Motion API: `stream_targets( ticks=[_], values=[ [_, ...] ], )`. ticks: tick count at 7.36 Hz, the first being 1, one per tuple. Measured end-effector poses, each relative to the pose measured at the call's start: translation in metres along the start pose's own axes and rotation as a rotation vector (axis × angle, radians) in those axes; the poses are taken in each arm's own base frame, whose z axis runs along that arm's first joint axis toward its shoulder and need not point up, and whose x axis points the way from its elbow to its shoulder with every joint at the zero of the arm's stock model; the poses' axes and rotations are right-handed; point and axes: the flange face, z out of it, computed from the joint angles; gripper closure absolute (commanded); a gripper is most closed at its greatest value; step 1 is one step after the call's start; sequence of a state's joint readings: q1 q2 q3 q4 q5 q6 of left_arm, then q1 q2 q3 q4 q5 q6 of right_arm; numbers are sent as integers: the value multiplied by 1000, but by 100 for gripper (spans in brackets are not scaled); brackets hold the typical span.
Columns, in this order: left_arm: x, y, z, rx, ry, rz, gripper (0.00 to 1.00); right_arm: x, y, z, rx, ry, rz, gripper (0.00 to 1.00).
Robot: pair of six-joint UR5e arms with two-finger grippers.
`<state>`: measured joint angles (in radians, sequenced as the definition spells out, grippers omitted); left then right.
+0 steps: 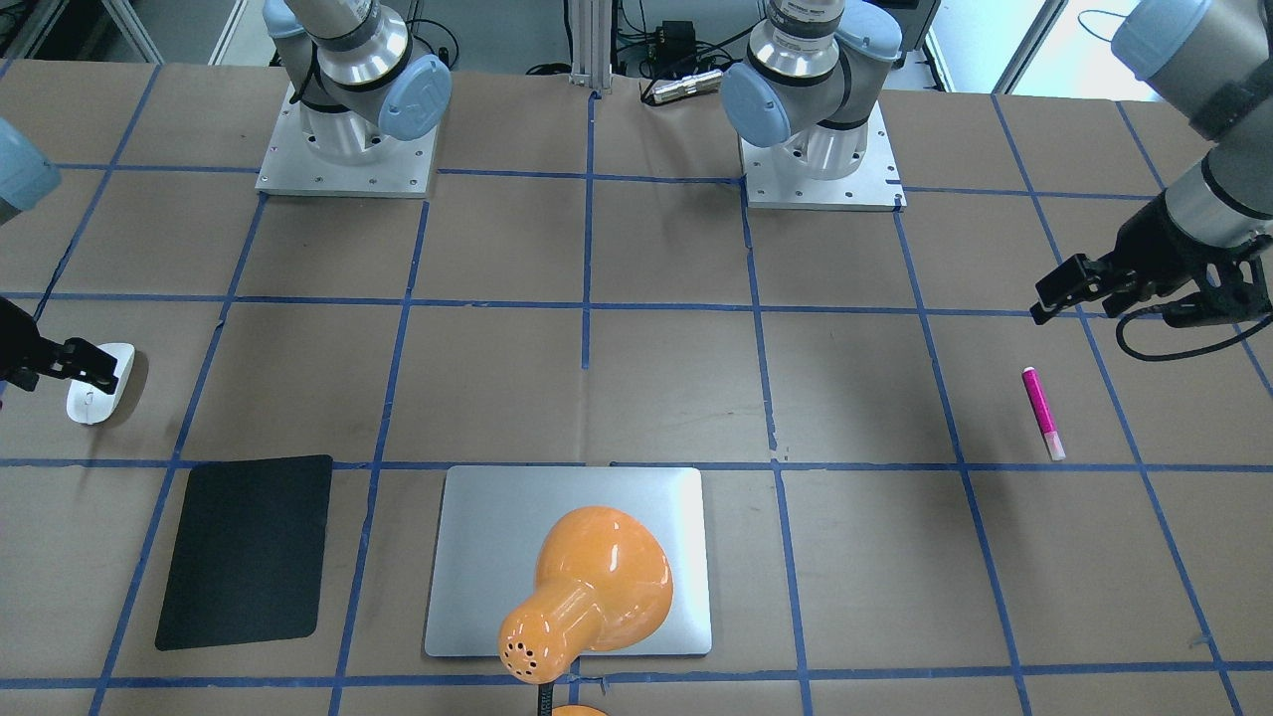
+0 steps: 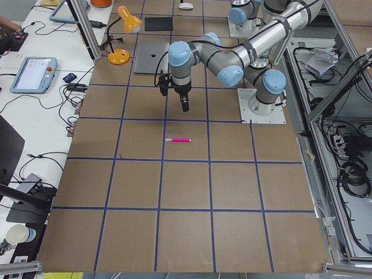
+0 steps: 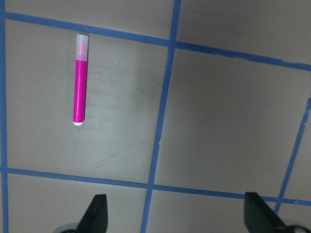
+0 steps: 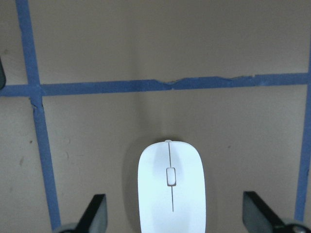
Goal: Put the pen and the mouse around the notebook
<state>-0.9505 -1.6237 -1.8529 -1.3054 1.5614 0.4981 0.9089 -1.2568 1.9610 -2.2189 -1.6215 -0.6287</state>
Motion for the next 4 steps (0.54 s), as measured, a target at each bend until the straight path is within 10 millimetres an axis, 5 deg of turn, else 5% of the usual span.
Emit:
stream_targets(
  ticks=[4],
  values=[
    [-31,-23,86,67,-53,48,0,2,8,27,-56,14,-6,5]
  ],
)
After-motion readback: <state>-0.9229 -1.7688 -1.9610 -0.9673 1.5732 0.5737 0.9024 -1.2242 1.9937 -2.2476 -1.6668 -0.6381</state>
